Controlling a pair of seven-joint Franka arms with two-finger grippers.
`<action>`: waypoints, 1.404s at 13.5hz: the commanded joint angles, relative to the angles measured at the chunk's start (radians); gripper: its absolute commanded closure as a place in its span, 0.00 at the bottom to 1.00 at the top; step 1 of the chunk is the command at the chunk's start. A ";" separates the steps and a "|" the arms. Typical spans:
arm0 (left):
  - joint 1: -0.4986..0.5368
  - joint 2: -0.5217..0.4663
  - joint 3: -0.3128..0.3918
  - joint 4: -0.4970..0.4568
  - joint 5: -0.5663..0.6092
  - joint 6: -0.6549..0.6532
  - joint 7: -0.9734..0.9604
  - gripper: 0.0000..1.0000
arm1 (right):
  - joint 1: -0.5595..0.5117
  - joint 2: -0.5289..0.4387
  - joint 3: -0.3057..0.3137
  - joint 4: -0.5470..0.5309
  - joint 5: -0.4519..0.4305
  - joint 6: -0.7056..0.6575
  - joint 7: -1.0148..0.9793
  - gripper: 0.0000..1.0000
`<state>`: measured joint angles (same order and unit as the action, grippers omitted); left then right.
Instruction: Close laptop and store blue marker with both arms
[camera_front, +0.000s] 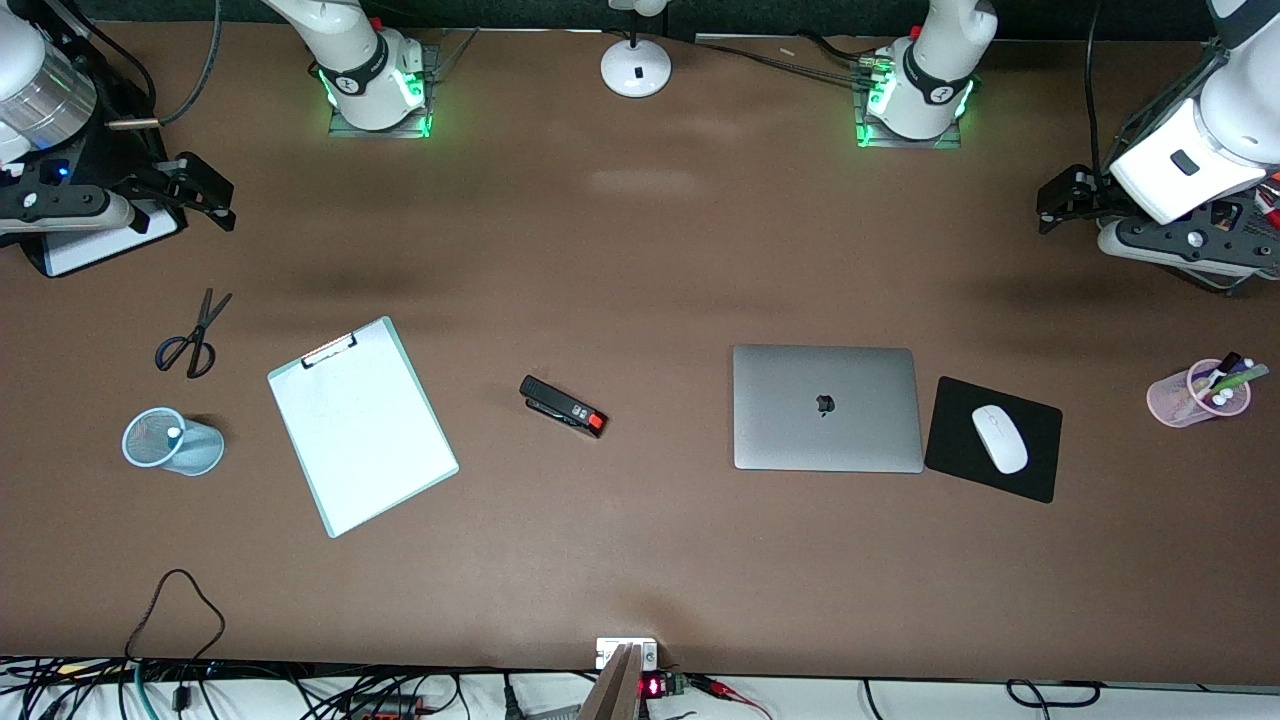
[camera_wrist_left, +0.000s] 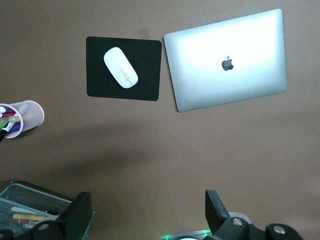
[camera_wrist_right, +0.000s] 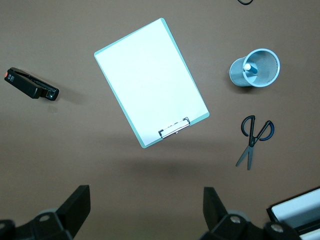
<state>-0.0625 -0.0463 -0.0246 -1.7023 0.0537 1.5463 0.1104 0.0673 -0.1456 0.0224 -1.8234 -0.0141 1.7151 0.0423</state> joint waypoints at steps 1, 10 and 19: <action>-0.007 -0.015 0.011 -0.014 -0.015 0.006 0.014 0.00 | 0.006 -0.011 0.001 -0.011 0.011 0.004 -0.013 0.00; -0.007 -0.014 0.012 -0.001 -0.012 0.006 0.012 0.00 | 0.011 -0.031 -0.006 0.012 0.040 -0.016 -0.041 0.00; 0.012 0.005 0.017 0.015 -0.009 -0.002 0.009 0.00 | -0.006 0.043 -0.028 0.141 0.022 -0.016 -0.050 0.00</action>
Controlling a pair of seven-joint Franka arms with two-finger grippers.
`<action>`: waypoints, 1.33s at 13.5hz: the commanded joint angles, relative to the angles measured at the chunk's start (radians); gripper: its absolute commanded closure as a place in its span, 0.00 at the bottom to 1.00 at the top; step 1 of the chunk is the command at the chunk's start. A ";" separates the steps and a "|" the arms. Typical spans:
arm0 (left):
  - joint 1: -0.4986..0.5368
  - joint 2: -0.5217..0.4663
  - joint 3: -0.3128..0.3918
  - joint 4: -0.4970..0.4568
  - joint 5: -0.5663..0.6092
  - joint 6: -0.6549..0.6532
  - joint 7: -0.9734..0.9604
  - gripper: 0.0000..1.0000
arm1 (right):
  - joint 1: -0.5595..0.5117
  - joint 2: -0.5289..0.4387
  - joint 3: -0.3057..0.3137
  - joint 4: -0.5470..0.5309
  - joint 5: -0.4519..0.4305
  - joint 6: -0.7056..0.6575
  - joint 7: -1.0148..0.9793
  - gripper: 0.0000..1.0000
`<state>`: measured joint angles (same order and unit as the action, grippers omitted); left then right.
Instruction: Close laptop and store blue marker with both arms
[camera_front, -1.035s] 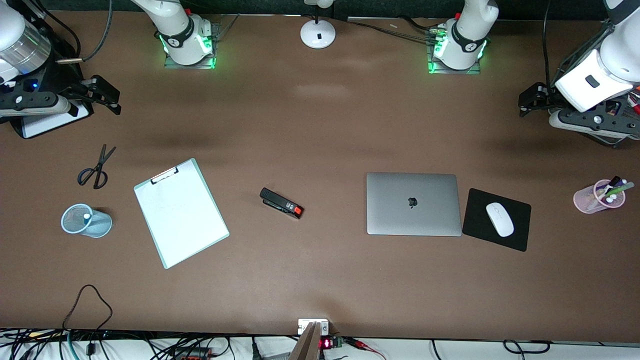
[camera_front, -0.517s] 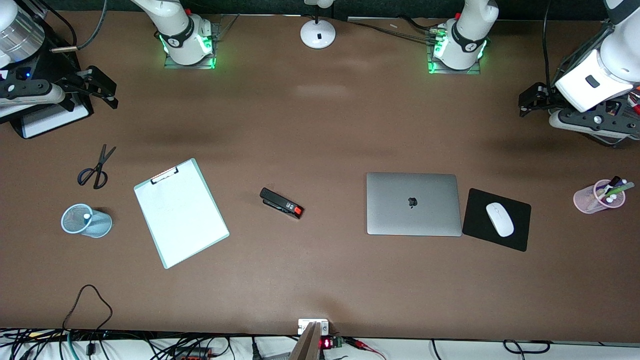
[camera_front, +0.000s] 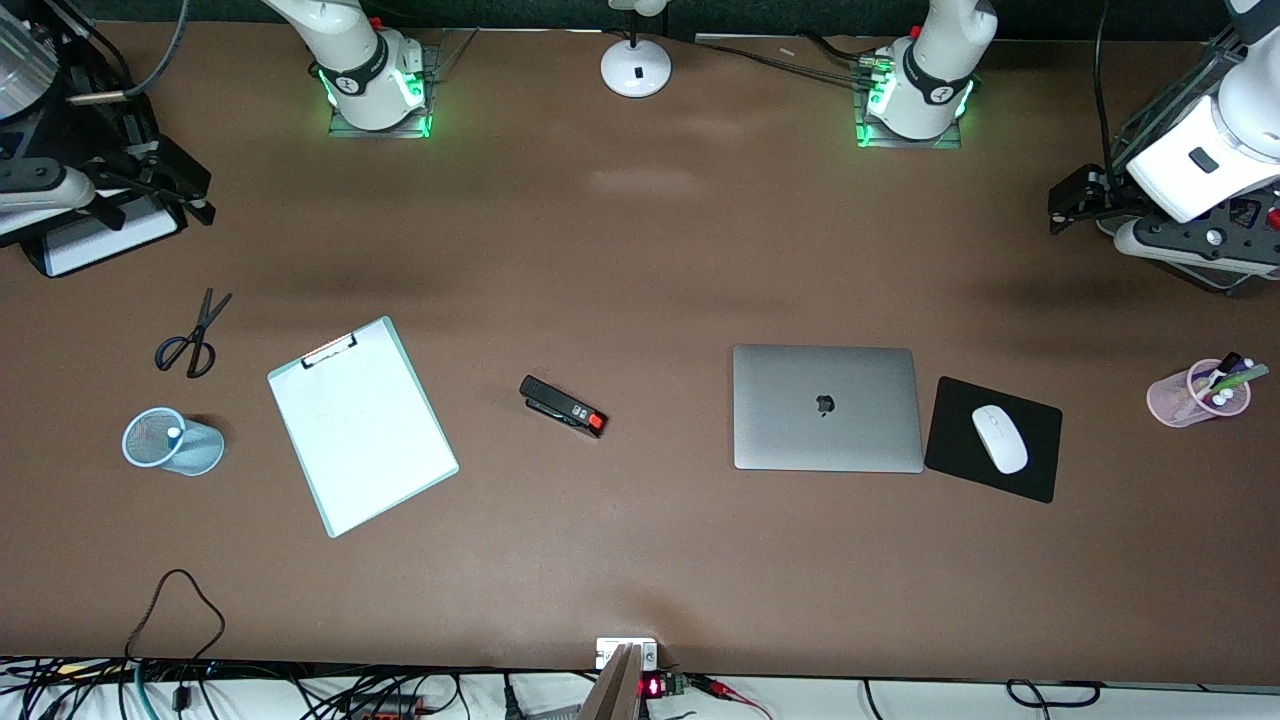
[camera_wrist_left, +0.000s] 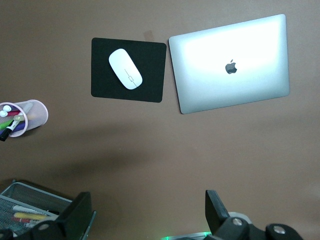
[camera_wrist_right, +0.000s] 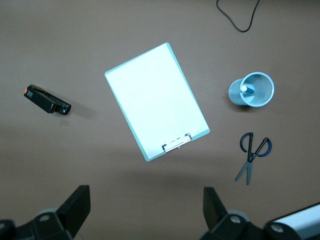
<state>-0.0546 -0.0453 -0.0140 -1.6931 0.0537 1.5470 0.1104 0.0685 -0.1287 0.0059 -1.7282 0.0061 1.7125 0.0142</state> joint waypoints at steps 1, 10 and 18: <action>0.009 0.004 0.008 0.006 -0.008 -0.004 0.008 0.00 | -0.007 0.027 -0.015 0.047 0.002 -0.011 -0.022 0.00; 0.016 0.004 0.048 0.016 -0.011 -0.051 -0.001 0.00 | -0.016 0.037 -0.017 0.061 0.000 -0.013 -0.016 0.00; 0.015 0.002 0.043 0.020 -0.017 -0.053 -0.005 0.00 | -0.013 0.046 -0.015 0.056 0.000 -0.019 -0.005 0.00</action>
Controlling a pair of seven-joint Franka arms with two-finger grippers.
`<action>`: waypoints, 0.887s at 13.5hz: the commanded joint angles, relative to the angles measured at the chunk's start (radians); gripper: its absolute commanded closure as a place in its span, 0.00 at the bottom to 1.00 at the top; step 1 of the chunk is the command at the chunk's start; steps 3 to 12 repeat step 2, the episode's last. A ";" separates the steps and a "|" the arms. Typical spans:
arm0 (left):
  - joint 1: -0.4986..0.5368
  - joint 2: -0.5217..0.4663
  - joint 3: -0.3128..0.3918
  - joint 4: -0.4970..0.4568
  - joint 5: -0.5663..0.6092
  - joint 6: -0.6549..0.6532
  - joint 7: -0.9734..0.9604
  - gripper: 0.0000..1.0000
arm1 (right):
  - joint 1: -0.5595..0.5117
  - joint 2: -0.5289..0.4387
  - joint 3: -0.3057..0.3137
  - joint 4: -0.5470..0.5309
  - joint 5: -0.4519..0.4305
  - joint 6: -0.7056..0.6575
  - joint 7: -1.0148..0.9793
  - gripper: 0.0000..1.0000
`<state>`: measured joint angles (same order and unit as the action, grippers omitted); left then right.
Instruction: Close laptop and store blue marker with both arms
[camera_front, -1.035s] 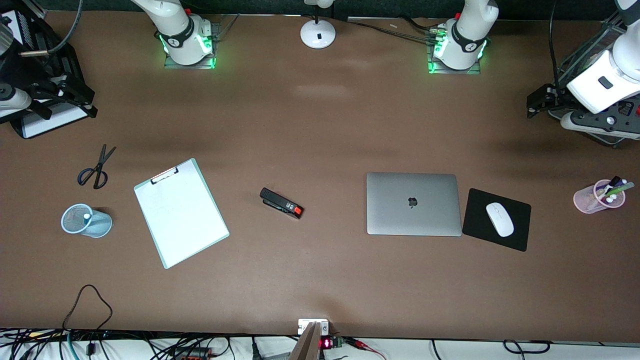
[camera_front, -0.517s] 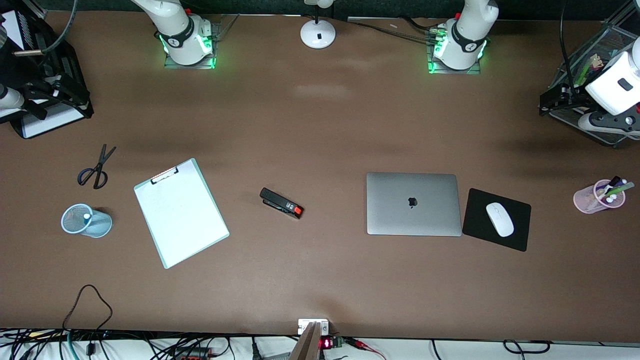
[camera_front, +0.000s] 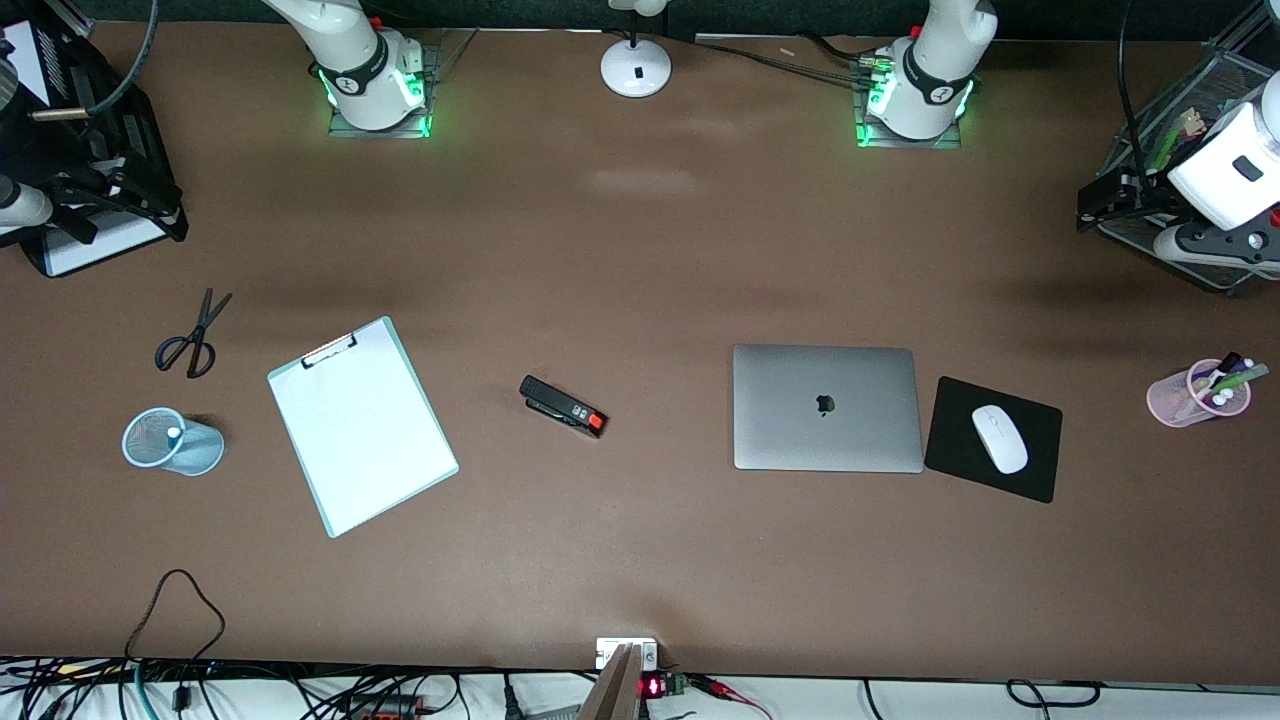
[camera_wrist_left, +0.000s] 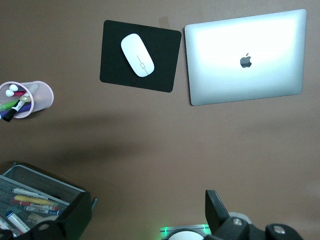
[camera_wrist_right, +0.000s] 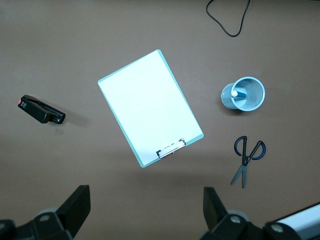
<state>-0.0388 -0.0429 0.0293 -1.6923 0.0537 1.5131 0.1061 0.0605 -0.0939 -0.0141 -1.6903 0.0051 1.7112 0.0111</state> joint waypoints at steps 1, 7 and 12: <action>-0.001 0.001 -0.002 0.017 -0.015 -0.019 -0.002 0.00 | -0.020 0.010 0.012 0.014 0.006 -0.028 0.000 0.00; -0.001 0.001 -0.003 0.017 -0.014 -0.017 -0.002 0.00 | -0.028 0.008 0.025 0.015 0.006 -0.050 0.001 0.00; -0.001 0.001 -0.003 0.017 -0.014 -0.017 -0.002 0.00 | -0.028 0.008 0.025 0.015 0.006 -0.050 0.001 0.00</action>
